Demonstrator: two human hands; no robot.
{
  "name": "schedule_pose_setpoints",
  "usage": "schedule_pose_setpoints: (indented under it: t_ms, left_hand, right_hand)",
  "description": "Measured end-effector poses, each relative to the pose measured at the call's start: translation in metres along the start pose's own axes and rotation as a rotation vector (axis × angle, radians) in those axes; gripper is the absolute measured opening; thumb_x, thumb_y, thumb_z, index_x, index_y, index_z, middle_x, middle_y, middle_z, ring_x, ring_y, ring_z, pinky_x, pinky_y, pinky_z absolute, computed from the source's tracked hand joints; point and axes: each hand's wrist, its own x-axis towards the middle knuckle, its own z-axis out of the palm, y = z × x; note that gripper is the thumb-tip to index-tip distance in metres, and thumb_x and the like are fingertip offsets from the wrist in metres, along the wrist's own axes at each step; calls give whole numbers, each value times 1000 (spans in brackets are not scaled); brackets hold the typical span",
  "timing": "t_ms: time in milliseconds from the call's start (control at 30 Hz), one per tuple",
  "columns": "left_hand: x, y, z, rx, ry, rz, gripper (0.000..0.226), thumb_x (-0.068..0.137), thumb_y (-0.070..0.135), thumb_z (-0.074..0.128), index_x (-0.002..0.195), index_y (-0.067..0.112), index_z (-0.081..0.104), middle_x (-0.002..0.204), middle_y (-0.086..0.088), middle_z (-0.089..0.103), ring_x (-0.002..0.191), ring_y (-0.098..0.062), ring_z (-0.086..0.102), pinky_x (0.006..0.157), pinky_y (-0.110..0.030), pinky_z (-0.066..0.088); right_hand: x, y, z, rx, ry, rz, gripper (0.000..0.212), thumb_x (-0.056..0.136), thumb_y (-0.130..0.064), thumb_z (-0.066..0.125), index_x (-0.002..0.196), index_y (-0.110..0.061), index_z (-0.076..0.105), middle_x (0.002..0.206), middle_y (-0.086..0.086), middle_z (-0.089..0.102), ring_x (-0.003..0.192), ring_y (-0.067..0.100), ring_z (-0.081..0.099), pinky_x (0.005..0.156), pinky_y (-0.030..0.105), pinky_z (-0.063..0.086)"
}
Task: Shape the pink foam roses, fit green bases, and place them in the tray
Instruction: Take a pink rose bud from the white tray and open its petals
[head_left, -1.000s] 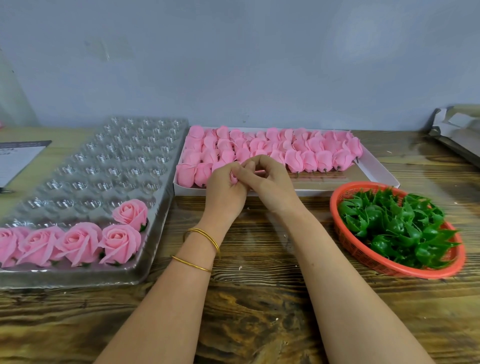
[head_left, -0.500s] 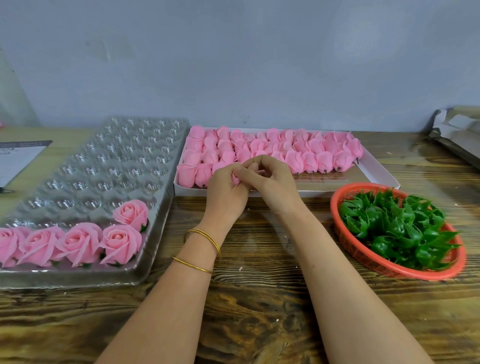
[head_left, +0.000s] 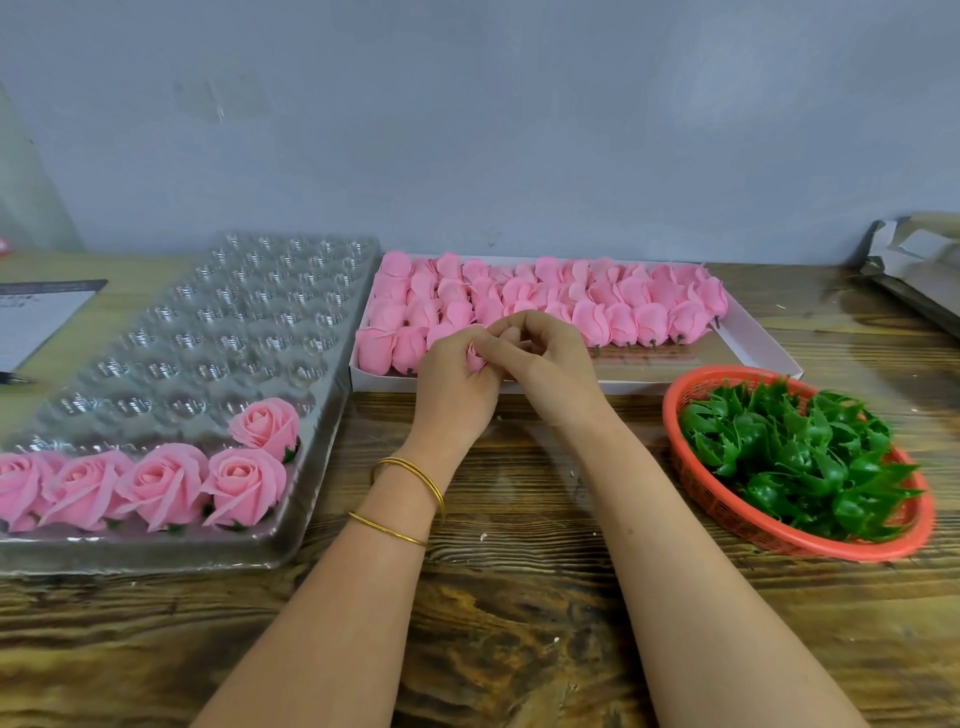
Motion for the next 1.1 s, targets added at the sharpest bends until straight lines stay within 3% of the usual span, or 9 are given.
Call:
schedule_pose_setpoints:
  t_ms: [200, 300, 467, 533, 633, 733, 800, 967, 1100]
  left_hand:
    - [0, -1, 0, -7, 18, -10, 28, 99, 24, 56, 72, 29, 62, 70, 11, 64, 67, 1, 59, 60, -13, 47]
    - [1, -3, 1, -32, 26, -11, 35, 100, 22, 53, 65, 19, 58, 61, 2, 56, 57, -6, 49, 55, -24, 41]
    - [5, -3, -1, -104, 95, 13, 43, 100, 24, 55, 62, 4, 51, 62, -13, 50, 66, -23, 48, 60, -32, 38]
    - [7, -3, -1, -165, 122, -1, 47, 98, 27, 57, 59, 2, 49, 60, -16, 48, 65, -27, 48, 62, -39, 42]
    - [5, 1, 0, -289, 137, -83, 33, 87, 43, 61, 58, 28, 54, 65, -11, 53, 63, -20, 54, 60, -49, 51]
    - [5, 0, 3, -368, 102, -158, 25, 75, 58, 61, 61, 38, 65, 69, -4, 65, 70, -18, 67, 72, -47, 58]
    - [6, -2, 4, -409, 83, -176, 29, 72, 59, 63, 69, 31, 69, 72, -3, 70, 73, -18, 70, 74, -42, 60]
    - [7, -6, 4, -444, 71, -176, 50, 77, 51, 68, 91, 3, 69, 83, -17, 71, 80, -26, 71, 76, -39, 60]
    - [5, -5, -1, -422, 16, -164, 36, 83, 44, 71, 79, 8, 70, 71, -8, 66, 73, -18, 65, 73, -39, 57]
  right_hand:
    - [0, 0, 1, 63, -28, -6, 15, 84, -16, 72, 73, -14, 63, 84, 8, 67, 85, 21, 65, 88, 46, 56]
    - [0, 1, 1, 206, -31, 66, 15, 86, -25, 62, 74, -20, 68, 88, 8, 71, 95, 25, 68, 94, 49, 53]
    - [3, 3, 0, 228, -22, 100, 26, 84, -3, 55, 70, -18, 71, 78, 7, 70, 84, 22, 66, 94, 56, 52]
    - [2, 3, 0, 157, -52, 68, 18, 72, 3, 60, 75, -13, 68, 75, 5, 68, 78, 17, 66, 83, 42, 58]
    - [-1, 5, 0, 35, -171, 23, 31, 67, 12, 69, 89, -8, 65, 78, 3, 67, 71, 9, 65, 67, 20, 54]
    - [-3, 6, 3, 2, -202, 1, 40, 73, 17, 71, 107, -1, 62, 101, 21, 69, 94, 30, 69, 83, 31, 58]
    - [-4, 4, 4, -4, -170, -12, 39, 75, 14, 72, 111, 1, 61, 107, 26, 67, 101, 39, 66, 87, 38, 55]
    - [-3, 4, 2, 22, -189, -16, 37, 78, 15, 69, 113, 6, 62, 108, 30, 66, 104, 42, 63, 92, 40, 54]
    - [-5, 5, 0, 84, -251, 48, 40, 82, 14, 64, 119, 0, 62, 113, 31, 65, 111, 41, 61, 100, 49, 49]
